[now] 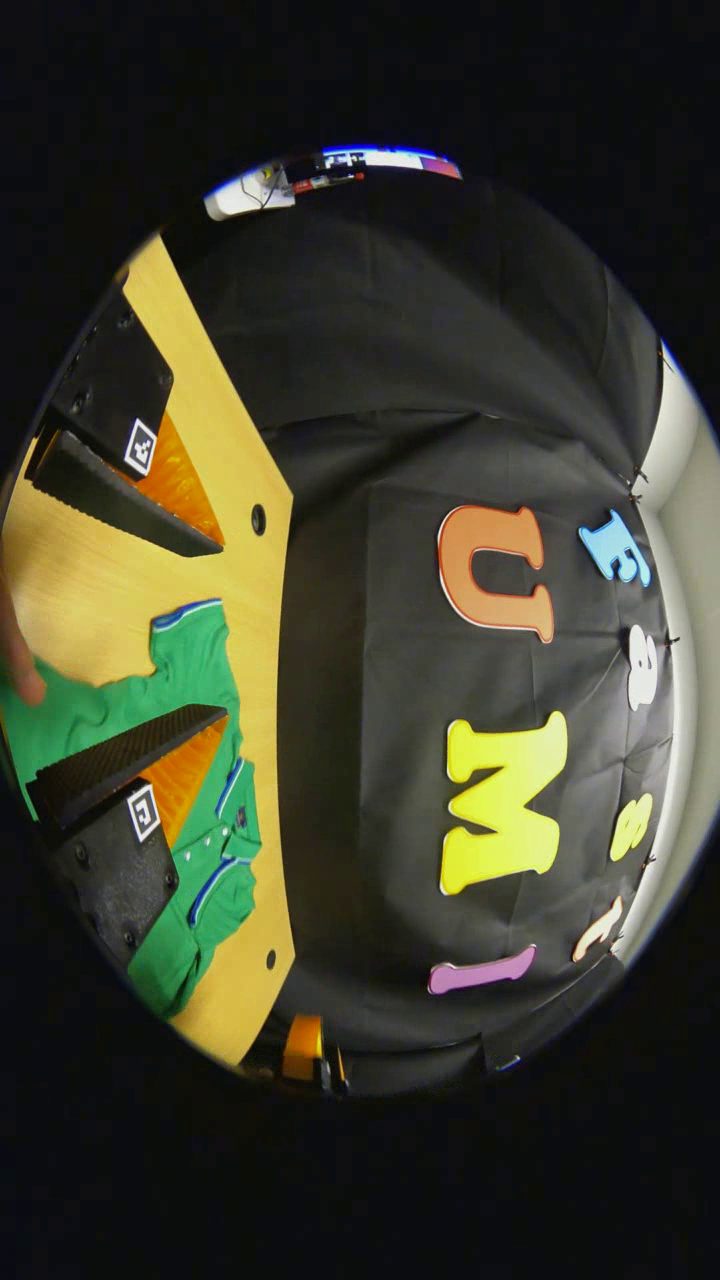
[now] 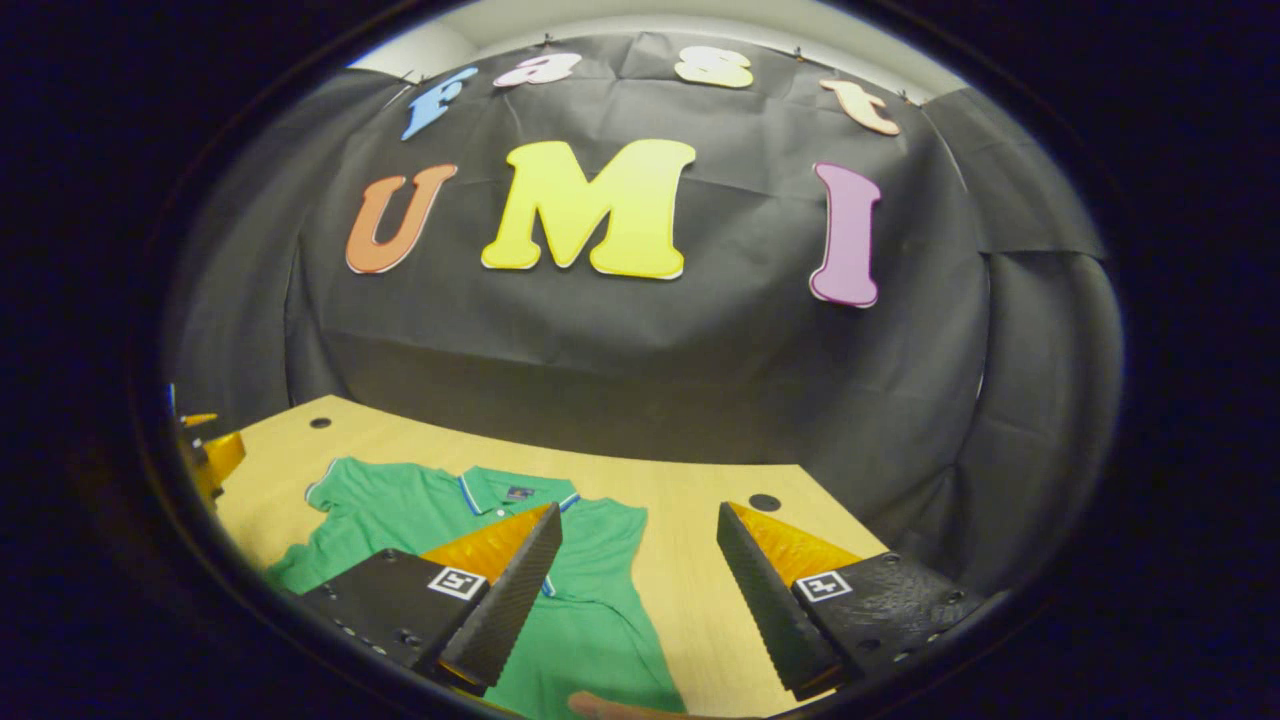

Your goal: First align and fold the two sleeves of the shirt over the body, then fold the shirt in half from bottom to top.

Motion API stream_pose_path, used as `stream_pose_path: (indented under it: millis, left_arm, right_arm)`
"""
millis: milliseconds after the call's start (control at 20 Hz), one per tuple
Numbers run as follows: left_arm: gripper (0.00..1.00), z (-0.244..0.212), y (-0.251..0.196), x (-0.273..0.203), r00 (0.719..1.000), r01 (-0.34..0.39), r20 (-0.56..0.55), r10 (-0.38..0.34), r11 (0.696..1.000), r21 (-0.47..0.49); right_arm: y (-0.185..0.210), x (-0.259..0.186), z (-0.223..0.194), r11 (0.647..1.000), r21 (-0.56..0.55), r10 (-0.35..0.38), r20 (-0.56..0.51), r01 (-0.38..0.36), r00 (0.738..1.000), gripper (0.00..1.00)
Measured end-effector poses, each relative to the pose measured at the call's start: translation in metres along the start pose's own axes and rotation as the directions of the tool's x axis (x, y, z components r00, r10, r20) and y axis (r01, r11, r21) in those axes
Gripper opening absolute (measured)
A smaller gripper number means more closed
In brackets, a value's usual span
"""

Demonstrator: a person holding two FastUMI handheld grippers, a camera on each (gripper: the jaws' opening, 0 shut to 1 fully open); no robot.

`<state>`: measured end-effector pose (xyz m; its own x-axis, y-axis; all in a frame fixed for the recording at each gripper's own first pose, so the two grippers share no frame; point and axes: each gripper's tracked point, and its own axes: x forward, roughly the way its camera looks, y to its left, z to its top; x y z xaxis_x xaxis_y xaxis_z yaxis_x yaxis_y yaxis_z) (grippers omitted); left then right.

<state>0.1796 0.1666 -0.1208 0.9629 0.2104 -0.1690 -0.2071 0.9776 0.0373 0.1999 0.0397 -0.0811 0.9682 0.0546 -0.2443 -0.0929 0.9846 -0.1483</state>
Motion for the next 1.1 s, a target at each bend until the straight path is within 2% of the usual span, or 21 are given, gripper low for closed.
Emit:
stream_pose_path:
  millis: [150, 250, 350, 450, 500, 550, 650, 800, 850, 900, 950, 1000, 1050, 1100]
  left_arm:
    - [0.95, -0.011, 0.005, 0.043, 0.999, 0.006, -0.034, -0.005, 1.0, 0.013]
    - [0.95, -0.019, 0.011, 0.071, 0.997, -0.006, -0.078, 0.003, 0.999, -0.047]
    - [0.95, -0.038, 0.015, 0.094, 0.985, -0.038, -0.172, 0.018, 0.993, -0.113]
    - [0.95, -0.05, 0.019, 0.115, 0.973, -0.036, -0.229, 0.012, 0.994, -0.103]
    - [1.0, -0.057, 0.017, 0.125, 0.963, -0.026, -0.269, 0.001, 0.996, -0.087]
    - [0.93, -0.069, 0.014, 0.13, 0.949, -0.022, -0.315, -0.003, 0.997, -0.078]
    - [0.93, -0.087, 0.01, 0.137, 0.915, -0.021, -0.402, -0.019, 0.995, -0.097]
    - [0.9, -0.109, -0.004, 0.136, 0.88, 0.005, -0.473, -0.052, 0.995, -0.1]
    - [0.94, -0.116, -0.009, 0.135, 0.865, 0.017, -0.497, -0.063, 0.995, -0.097]
    - [0.78, -0.124, -0.013, 0.133, 0.847, 0.021, -0.528, -0.066, 0.996, -0.092]
    - [0.78, -0.126, -0.011, 0.133, 0.841, 0.01, -0.538, -0.051, 0.997, -0.078]
    - [0.73, -0.124, -0.009, 0.136, 0.847, 0.001, -0.531, -0.041, 0.997, -0.075]
    - [0.62, -0.124, -0.009, 0.135, 0.842, -0.009, -0.537, -0.041, 0.996, -0.09]
    - [0.56, -0.125, -0.009, 0.134, 0.838, -0.023, -0.545, -0.041, 0.994, -0.109]
  right_arm:
    - [0.006, -0.024, -0.009, 1.0, 0.008, 0.025, 0.003, -0.026, 1.0, 0.95]
    - [0.008, -0.035, -0.013, 0.999, 0.023, 0.049, 0.002, -0.049, 0.999, 0.95]
    - [0.005, -0.041, -0.014, 0.998, 0.026, 0.05, 0.013, -0.051, 0.999, 0.95]
    - [0.003, -0.046, -0.017, 0.998, 0.028, 0.051, 0.011, -0.052, 0.999, 0.95]
    - [0.002, -0.049, -0.019, 0.998, 0.032, 0.053, 0.007, -0.053, 0.999, 0.95]
    - [0.002, -0.052, -0.023, 0.998, 0.037, 0.054, 0.0, -0.054, 0.999, 0.97]
    - [0.002, -0.059, -0.024, 0.997, 0.043, 0.064, -0.002, -0.064, 0.998, 0.95]
    - [0.002, -0.066, -0.024, 0.995, 0.057, 0.077, 0.008, -0.077, 0.997, 0.97]
    - [0.003, -0.067, -0.026, 0.995, 0.063, 0.082, 0.006, -0.082, 0.997, 0.97]
    - [0.003, -0.068, -0.027, 0.994, 0.07, 0.086, 0.003, -0.087, 0.996, 0.95]
    - [0.003, -0.069, -0.027, 0.993, 0.077, 0.09, 0.002, -0.09, 0.996, 0.95]
    - [0.002, -0.068, -0.028, 0.992, 0.082, 0.092, 0.0, -0.092, 0.996, 0.97]
    - [0.002, -0.069, -0.029, 0.992, 0.087, 0.093, 0.0, -0.092, 0.996, 0.95]
    - [0.001, -0.069, -0.029, 0.991, 0.093, 0.094, 0.002, -0.094, 0.996, 0.95]
